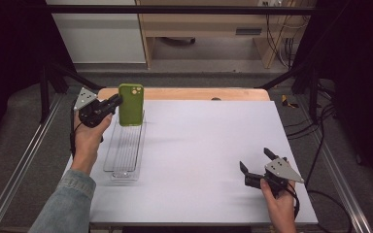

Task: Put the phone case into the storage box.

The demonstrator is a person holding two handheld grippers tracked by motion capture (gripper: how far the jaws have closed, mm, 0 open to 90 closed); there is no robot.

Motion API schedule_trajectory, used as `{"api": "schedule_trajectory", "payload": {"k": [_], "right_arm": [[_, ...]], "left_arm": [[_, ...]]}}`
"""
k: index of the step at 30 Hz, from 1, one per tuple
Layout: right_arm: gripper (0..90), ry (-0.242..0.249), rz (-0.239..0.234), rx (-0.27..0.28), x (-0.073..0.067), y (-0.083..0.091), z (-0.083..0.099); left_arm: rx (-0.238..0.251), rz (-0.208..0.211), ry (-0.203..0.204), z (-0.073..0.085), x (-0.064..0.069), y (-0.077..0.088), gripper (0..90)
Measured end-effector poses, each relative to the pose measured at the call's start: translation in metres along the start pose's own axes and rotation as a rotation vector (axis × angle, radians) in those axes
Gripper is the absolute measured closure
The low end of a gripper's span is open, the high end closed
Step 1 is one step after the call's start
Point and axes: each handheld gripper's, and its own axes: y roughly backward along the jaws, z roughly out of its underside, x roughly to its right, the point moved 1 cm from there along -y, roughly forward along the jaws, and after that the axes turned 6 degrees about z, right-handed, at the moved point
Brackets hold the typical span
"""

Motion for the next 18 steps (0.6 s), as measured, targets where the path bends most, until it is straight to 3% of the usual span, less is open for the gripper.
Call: {"api": "schedule_trajectory", "payload": {"k": [18], "right_arm": [[4.6,0.003,-0.001,0.003,-0.0003,0.0002,-0.0001]], "left_arm": [[0.003,-0.028,-0.005,0.0014,-0.0058,0.0052,80.9]]}}
